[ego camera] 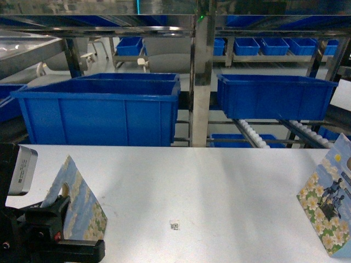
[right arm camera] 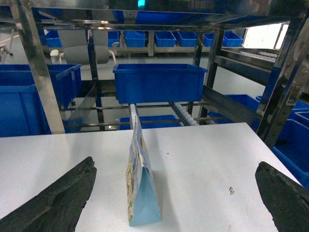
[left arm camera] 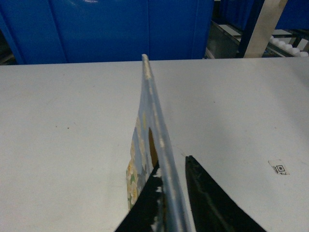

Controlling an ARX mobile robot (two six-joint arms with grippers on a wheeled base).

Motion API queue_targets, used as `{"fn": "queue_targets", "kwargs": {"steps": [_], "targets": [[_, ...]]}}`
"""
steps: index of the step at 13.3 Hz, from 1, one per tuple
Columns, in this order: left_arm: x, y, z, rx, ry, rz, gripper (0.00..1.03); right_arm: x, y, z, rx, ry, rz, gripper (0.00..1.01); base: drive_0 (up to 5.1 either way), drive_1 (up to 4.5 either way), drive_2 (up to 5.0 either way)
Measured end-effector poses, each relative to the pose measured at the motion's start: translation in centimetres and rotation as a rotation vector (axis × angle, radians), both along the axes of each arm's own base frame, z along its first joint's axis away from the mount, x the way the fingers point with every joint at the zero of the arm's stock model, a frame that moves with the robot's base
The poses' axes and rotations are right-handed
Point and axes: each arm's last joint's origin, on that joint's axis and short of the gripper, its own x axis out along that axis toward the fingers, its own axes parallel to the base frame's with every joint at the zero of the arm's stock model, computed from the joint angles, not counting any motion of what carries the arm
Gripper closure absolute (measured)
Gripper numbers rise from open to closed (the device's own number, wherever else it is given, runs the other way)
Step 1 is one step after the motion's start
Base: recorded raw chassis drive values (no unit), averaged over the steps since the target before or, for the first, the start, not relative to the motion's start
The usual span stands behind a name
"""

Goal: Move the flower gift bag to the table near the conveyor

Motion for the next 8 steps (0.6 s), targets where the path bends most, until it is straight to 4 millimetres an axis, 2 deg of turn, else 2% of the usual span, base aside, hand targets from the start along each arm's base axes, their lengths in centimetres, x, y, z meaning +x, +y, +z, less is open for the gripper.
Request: {"fn": "queue_targets", "kwargs": {"steps": [3,7,8], "targets": [[-0.4,-0.2,0.6,-0.046,-0.012,-0.017,0.54,0.0,0.0,0.0,0.000,0.000,0.000,0.03,0.0,0.00,0.0],[-0.1,-0.2,3.4,-0.124,-0.130,-0.047,0.04,0.0,0.0,0.0,0.000,0.000,0.000,0.03,0.0,0.00,0.0],[-0.1,-0.1,4.1,-0.140,-0.163,-0.046,0.05,0.0,0.0,0.0,0.000,0.000,0.000,0.03,0.0,0.00,0.0]]}}
